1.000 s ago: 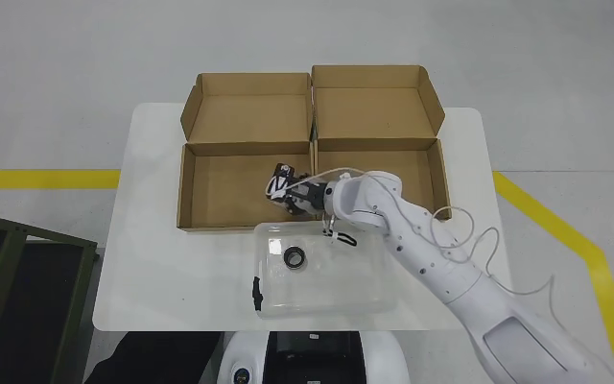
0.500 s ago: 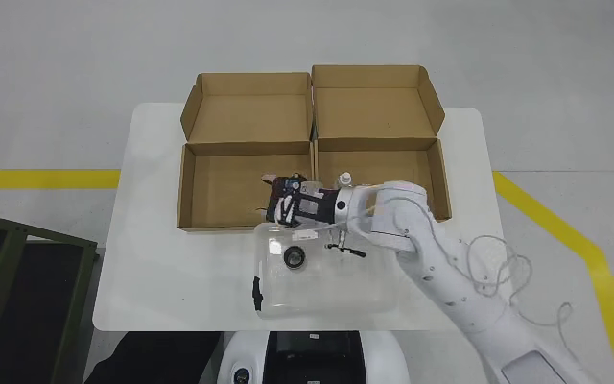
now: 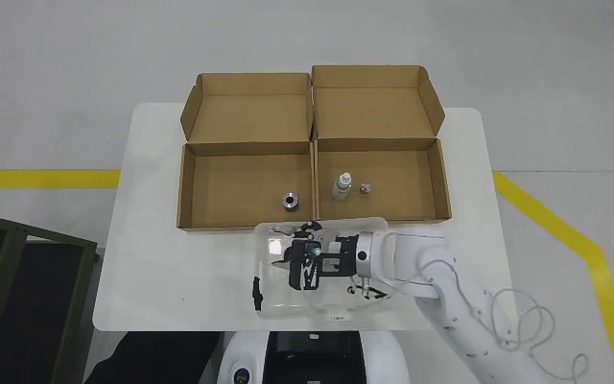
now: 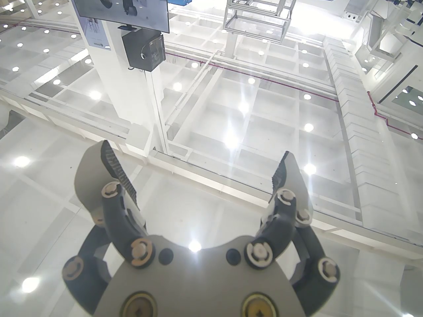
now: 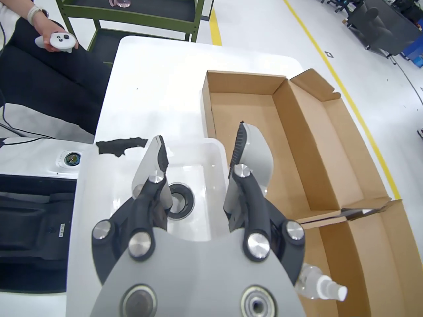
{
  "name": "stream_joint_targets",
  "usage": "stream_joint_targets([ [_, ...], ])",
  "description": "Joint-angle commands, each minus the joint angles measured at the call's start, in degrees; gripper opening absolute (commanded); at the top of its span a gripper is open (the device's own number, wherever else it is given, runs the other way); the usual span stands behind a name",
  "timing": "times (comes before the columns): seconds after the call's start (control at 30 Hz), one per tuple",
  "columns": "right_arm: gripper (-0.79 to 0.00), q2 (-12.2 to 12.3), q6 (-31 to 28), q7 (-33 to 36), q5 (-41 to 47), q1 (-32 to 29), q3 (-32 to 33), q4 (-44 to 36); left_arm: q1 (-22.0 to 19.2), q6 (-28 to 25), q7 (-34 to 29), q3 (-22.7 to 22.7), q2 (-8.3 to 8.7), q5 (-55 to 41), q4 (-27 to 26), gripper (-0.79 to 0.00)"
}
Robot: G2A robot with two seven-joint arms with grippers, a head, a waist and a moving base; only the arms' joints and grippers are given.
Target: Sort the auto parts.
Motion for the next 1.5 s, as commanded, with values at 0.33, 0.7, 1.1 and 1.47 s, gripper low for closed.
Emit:
stream_joint_targets([
  [0.33, -0.366, 1.6, -3.1, -6.5, -9.2, -4.7, 1.6, 2.6, 0.0, 0.0, 0.0, 0.0, 0.0, 0.0, 0.0, 0.0],
  [0.7, -0.172, 1.7, 0.0, -10.1, -13.5, -4.0, 0.1, 8.8, 0.0, 0.0, 0.0, 0.0, 0.0, 0.0, 0.0, 0.0],
  [1.1, -0.185, 1.0, 2.2, -11.7, -14.2, -1.3, -3.8, 14.9, 0.0, 0.0, 0.0, 0.0, 0.0, 0.0, 0.0, 0.0],
  [1.47, -0.222, -0.4, 4.6, -12.7, -13.3, 2.7, -8.0, 20.1, 0.0, 0.0, 0.0, 0.0, 0.0, 0.0, 0.0, 0.0],
])
